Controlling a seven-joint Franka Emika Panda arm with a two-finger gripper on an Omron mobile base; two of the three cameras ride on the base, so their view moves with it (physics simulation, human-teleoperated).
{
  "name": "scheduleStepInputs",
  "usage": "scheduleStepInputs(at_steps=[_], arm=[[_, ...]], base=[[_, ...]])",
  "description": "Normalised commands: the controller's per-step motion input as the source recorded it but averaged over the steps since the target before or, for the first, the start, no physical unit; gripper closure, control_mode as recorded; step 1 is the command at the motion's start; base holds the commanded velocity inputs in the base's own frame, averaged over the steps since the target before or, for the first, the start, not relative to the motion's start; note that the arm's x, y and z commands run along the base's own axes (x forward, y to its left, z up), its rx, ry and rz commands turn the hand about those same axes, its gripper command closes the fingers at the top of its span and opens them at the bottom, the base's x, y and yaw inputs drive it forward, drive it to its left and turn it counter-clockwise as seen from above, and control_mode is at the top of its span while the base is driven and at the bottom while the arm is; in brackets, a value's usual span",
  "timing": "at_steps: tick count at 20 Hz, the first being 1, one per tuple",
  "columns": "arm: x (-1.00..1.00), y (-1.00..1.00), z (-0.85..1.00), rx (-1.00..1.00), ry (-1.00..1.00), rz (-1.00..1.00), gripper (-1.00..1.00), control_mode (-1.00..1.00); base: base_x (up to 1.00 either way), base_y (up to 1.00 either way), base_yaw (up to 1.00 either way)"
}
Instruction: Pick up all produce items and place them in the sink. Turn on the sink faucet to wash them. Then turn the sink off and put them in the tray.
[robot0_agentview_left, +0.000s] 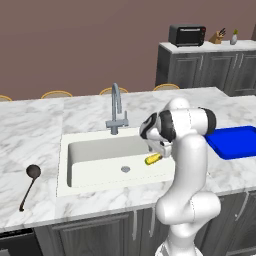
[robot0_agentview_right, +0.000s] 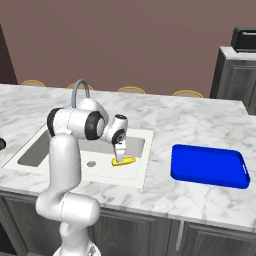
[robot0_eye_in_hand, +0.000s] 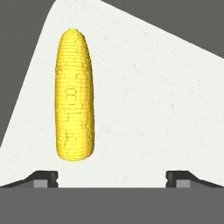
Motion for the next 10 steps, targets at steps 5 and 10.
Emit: scheduleStepInputs(at_steps=[5,10], arm=[[-0.65,0.00,0.93,0.00,0.00,0.08,-1.00,-1.00],[-0.56,0.00,0.89,0.00,0.00,0.15,-1.00,-1.00]], base=[[0.00,0.00,0.00],[0.00,0.00,0.00]])
